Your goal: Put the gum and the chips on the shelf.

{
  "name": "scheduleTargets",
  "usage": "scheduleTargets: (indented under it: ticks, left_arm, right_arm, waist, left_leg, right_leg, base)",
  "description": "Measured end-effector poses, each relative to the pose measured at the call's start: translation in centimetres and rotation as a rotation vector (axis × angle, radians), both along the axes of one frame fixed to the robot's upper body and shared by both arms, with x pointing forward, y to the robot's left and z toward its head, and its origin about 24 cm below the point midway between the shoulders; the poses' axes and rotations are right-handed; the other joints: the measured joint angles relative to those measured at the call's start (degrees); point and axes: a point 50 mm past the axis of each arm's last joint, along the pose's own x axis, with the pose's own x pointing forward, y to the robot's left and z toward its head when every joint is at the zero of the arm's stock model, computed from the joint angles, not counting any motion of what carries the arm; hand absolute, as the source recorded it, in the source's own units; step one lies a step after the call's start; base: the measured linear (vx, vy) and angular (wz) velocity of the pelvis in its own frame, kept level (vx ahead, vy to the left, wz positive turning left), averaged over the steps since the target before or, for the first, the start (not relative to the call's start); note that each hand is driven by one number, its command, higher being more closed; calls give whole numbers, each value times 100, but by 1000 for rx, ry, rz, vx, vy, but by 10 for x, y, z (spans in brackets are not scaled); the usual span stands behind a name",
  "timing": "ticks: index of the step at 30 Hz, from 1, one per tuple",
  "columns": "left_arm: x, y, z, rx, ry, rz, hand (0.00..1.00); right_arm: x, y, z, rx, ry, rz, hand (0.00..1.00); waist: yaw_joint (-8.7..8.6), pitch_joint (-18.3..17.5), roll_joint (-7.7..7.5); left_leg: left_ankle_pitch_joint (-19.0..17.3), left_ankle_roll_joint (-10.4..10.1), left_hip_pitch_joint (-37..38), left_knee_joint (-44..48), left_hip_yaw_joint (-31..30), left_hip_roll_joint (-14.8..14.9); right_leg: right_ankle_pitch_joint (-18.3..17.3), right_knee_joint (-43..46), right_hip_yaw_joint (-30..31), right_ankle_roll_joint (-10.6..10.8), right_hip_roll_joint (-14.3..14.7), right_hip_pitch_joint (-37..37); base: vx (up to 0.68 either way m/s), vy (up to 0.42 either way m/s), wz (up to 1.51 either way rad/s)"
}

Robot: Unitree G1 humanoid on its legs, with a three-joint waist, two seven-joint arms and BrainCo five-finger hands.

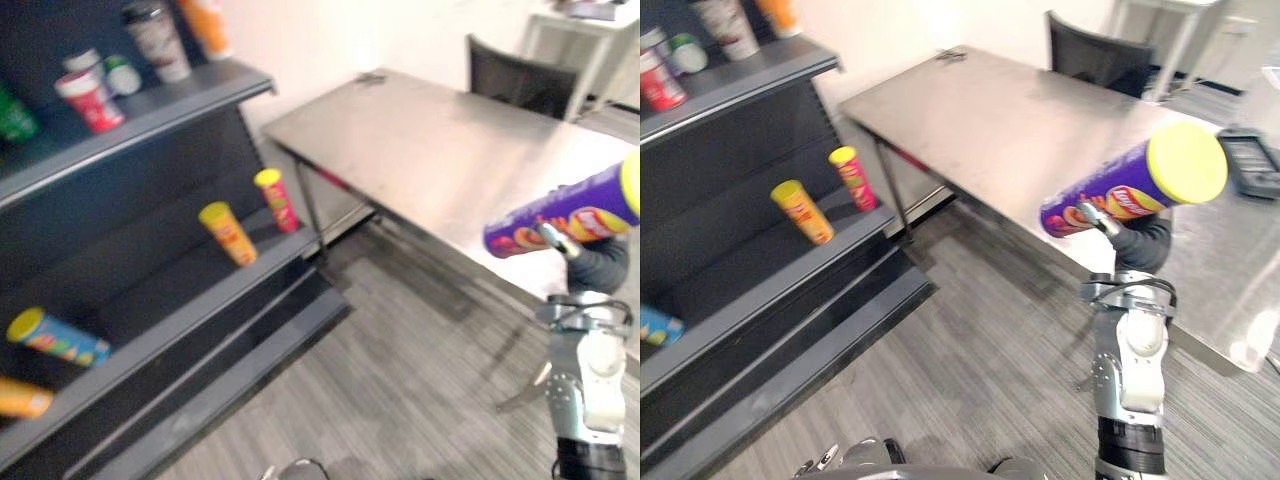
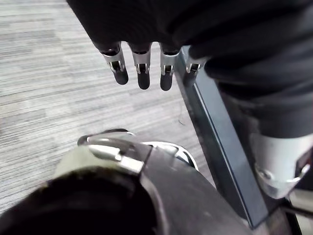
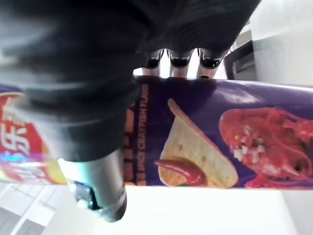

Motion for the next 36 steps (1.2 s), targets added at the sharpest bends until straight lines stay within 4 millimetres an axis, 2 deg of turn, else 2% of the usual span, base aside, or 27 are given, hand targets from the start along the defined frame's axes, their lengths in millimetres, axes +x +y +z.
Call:
scheduleTargets:
  ticks: [1, 2, 3, 7, 9, 11, 14, 18, 23, 25, 26, 27, 29, 30, 31, 32, 33, 34, 35, 36]
  left_arm:
    - [1, 1, 0, 1, -2, 3, 0]
    - [2, 3, 0, 6, -5, 14, 0]
    - [3, 8, 2, 20, -12, 36, 0]
    - [4, 13, 3, 36, -14, 54, 0]
    - [9, 16, 4, 45, -25, 48, 0]
    - [16, 26, 7, 74, -39, 41, 0]
    - [20, 38, 10, 120, -45, 62, 0]
    - [24, 38, 11, 122, -59, 67, 0]
    - [29, 38, 13, 123, -90, 89, 0]
    - [33, 37, 14, 125, -111, 90, 0]
    - [32, 37, 14, 124, -109, 92, 0]
    - [29, 36, 13, 120, -97, 95, 0]
    - [24, 36, 12, 118, -78, 98, 0]
    - [23, 38, 12, 124, -79, 98, 0]
    - [24, 40, 13, 129, -81, 101, 0]
    - [26, 44, 15, 143, -92, 98, 0]
    - [28, 48, 17, 157, -105, 96, 0]
    - [34, 54, 21, 178, -128, 93, 0]
    - [38, 59, 24, 195, -139, 93, 0]
    - [37, 61, 25, 199, -144, 119, 0]
  right_arm:
    - [-1, -1, 0, 2, -1, -8, 100]
    - [0, -1, -1, 8, 1, -8, 100]
    - [0, 1, -3, 23, 1, -7, 100]
    - [0, 3, -4, 20, 4, -15, 100]
    - [-2, 4, -8, 35, 15, -24, 100]
    - [-2, 6, -11, 50, 24, -22, 100]
    - [-1, 10, -13, 59, 33, -14, 100]
    - [1, 15, -15, 58, 42, 7, 100]
    - [12, 30, -17, 55, 53, 80, 100]
    - [18, 36, -15, 54, 54, 106, 100]
    - [22, 41, -14, 52, 56, 131, 100]
    - [24, 46, -14, 47, 58, 149, 100]
    - [26, 54, -16, 32, 72, 187, 100]
    - [27, 61, -16, 0, 78, 215, 100]
    - [28, 67, -17, -17, 82, 239, 100]
    - [29, 74, -18, -26, 89, 274, 100]
    - [30, 77, -19, -29, 92, 290, 100]
    - [31, 82, -20, -37, 102, 320, 100]
    - [31, 84, -21, -38, 105, 331, 100]
    - [31, 86, -21, -30, 102, 340, 100]
  waist:
    - [9, -10, 54]
    - [8, 14, 12]
    - [17, 61, -143]
    - [81, 123, -348]
    - [96, 159, -382]
    - [102, 268, -440]
    - [121, 316, -508]
    - [183, 333, -555]
    - [295, 387, -654]
    - [376, 399, -671]
    - [484, 421, -705]
    - [507, 424, -702]
    - [577, 442, -722]
    - [571, 466, -749]
    - [573, 475, -746]
    - [563, 494, -713]
    - [545, 531, -659]
    - [532, 536, -657]
    - [500, 538, -655]
    - [417, 541, -662]
  left_leg:
    - [-105, -147, -31, -98, 142, -17]
    - [-161, -230, -60, -73, 196, -22]
    - [-264, -276, -136, -1, 204, -124]
    - [-644, -134, -390, 311, 100, -339]
    - [-808, -33, -542, 523, 48, -432]
    - [-922, -21, -629, 565, 16, -574]
    - [-889, -1, -675, 377, 41, -732]
    - [-654, 150, -618, -46, 75, -922]
    - [-609, 207, -825, 106, -23, -850]
    - [-763, 234, -1021, 444, -97, -701]
    - [-912, 232, -1098, 691, -102, -602]
    - [-1076, 255, -1113, 871, -112, -557]
    - [-1445, 294, -1117, 1129, -252, -604]
    - [-1613, 403, -1124, 1251, -413, -709]
    - [-1657, 460, -1122, 1279, -540, -767]
    - [-1651, 545, -1108, 1273, -773, -914]
    - [-1632, 595, -1125, 1258, -915, -946]
    - [-1601, 655, -1117, 1171, -1176, -1040]
    - [-1546, 728, -1047, 1030, -1373, -1191]
    - [-1485, 752, -857, 826, -1533, -1408]
  right_leg:
    - [2, 178, -162, -1, -123, -47]
    - [2, 282, -215, 0, -200, -56]
    - [3, 480, -293, 2, -409, -63]
    - [108, 741, -436, 169, -829, -69]
    - [184, 827, -467, 267, -1006, -95]
    - [340, 764, -472, 304, -1122, -115]
    - [587, 457, -466, 320, -1083, -168]
    - [902, 37, -490, 311, -915, -218]
    - [991, -139, -587, 277, -803, -210]
    - [1009, -148, -585, 286, -716, -200]
    - [1010, -104, -585, 288, -714, -148]
    - [1010, 24, -582, 288, -768, -84]
    - [1030, 698, -496, 266, -1123, 6]
    - [1207, 1287, -250, 29, -1458, -52]
    - [1526, 1714, 73, -386, -1663, -213]
    - [2160, 2172, 798, -958, -1787, -582]
    - [2243, 2388, 1418, -979, -1733, -870]
    - [1773, 2708, 2501, -404, -1354, -1291]
    - [1370, 2818, 2987, -199, -1070, -1463]
    - [1057, 2732, 3266, -139, -877, -1520]
  base:
    - [-19, 202, 53]
    - [-19, 300, 68]
    - [-11, 238, 53]
    - [-41, 227, 35]
    - [-67, 217, 26]
    - [-75, 218, 11]
    - [-71, 178, 1]
    - [13, 101, 2]
    - [63, 40, 10]
    - [56, 22, 22]
    - [64, 59, 23]
    - [38, 109, 22]
    - [29, 147, 42]
    - [51, 168, 63]
    - [135, 277, 83]
    - [151, 242, 72]
    - [206, 252, 94]
    - [203, 178, 107]
    - [212, 158, 146]
    - [193, 120, 125]
